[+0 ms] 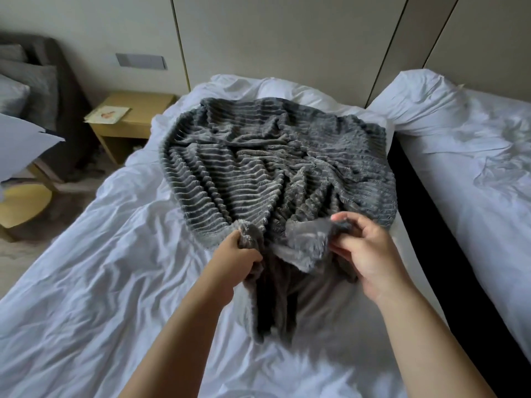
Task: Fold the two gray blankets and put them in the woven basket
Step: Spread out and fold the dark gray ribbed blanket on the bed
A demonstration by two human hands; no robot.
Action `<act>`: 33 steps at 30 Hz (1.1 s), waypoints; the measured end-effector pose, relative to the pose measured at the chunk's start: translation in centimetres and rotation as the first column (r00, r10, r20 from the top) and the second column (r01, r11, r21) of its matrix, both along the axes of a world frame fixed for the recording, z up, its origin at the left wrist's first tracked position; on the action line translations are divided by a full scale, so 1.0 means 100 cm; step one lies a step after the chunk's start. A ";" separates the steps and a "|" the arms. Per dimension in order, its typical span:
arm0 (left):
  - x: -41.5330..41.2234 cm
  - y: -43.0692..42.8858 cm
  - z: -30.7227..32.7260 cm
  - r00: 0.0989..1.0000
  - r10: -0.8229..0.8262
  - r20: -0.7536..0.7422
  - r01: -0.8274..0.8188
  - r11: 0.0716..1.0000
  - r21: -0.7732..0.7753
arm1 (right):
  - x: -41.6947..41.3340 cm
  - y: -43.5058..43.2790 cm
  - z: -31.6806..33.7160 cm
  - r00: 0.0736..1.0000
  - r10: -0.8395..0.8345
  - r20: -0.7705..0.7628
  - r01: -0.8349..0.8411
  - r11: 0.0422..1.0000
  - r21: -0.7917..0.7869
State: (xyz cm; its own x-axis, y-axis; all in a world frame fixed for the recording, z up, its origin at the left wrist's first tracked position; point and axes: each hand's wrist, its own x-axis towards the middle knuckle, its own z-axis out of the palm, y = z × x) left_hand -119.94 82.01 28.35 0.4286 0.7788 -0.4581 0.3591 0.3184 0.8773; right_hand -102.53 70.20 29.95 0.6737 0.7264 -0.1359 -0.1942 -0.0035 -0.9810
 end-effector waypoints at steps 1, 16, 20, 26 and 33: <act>-0.003 0.002 -0.001 0.998 0.001 -0.066 0.003 0.998 0.068 | 0.002 -0.002 -0.004 0.984 -0.016 0.177 0.037 0.993 -0.115; -0.007 -0.012 0.037 0.900 0.072 0.431 -0.246 0.898 0.364 | -0.015 -0.015 0.024 0.869 0.365 0.334 -0.375 0.926 -0.036; 0.003 -0.028 0.041 0.858 -0.089 0.505 -0.071 0.955 0.288 | -0.035 -0.009 0.027 0.832 0.399 0.385 -0.389 0.915 -0.107; 0.004 -0.038 0.043 0.838 -0.125 0.531 -0.010 0.970 0.243 | -0.044 -0.006 0.028 0.945 0.176 0.277 -0.196 0.980 0.045; 0.005 -0.045 0.043 0.836 -0.094 0.541 0.029 0.991 0.128 | -0.056 -0.002 0.026 0.991 0.076 0.111 -0.082 0.995 0.053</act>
